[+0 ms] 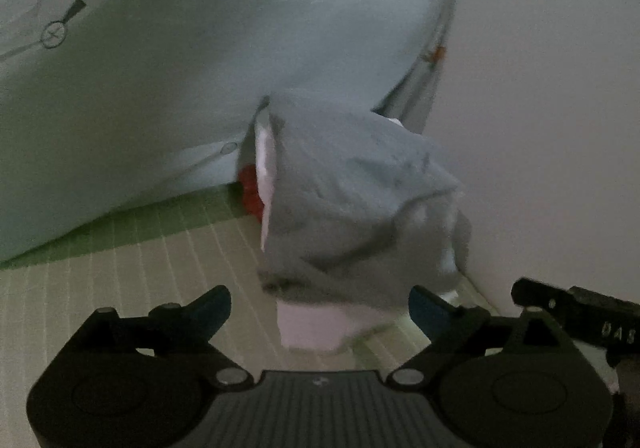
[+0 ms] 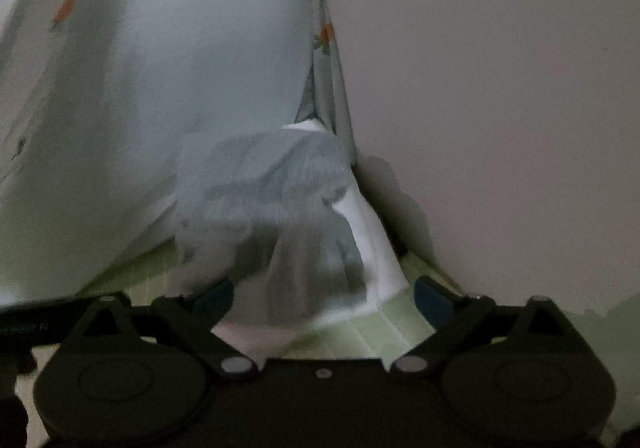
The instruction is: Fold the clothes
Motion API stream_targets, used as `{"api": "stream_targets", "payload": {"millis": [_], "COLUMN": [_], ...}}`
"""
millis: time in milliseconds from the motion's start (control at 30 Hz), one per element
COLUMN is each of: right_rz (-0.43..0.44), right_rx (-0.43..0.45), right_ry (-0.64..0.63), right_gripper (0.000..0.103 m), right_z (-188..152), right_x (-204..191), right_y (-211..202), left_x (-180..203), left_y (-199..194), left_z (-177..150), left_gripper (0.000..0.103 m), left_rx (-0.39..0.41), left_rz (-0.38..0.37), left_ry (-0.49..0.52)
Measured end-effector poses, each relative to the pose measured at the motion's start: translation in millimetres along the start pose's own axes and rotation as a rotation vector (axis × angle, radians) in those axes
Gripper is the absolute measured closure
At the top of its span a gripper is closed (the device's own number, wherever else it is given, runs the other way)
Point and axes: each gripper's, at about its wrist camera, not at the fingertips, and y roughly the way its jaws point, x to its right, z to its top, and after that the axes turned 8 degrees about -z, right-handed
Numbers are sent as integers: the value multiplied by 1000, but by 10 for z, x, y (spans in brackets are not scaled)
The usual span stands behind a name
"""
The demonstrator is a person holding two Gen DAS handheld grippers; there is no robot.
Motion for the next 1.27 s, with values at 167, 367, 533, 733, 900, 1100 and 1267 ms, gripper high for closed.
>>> {"api": "stream_targets", "payload": {"millis": [167, 367, 533, 733, 900, 1100, 1267], "right_rz": [4, -1, -22, -36, -47, -53, -51], "right_rx": [-23, -73, -87, -80, -75, -67, -65], "right_ry": [-28, -17, -17, -7, 11, 20, 14], "right_gripper": [5, 5, 4, 4, 4, 4, 4], "right_z": [-365, -699, -746, -793, -802, -788, -766], "right_x": [87, 198, 232, 265, 293, 307, 296], "right_y": [-420, -698, -757, -876, -903, -912, -900], "left_x": [201, 342, 404, 433, 449, 467, 459], "left_y": [-261, -491, -579, -635, -660, -650, -641], "left_z": [-326, -681, -791, -796, -810, -807, -793], "left_gripper": [3, 0, 0, 0, 0, 0, 0], "left_rx": [-24, -74, -93, -83, -83, -82, -79], "left_rz": [-3, -18, -19, -32, -39, -36, -32], "left_ry": [49, 91, 125, 141, 155, 168, 166]}}
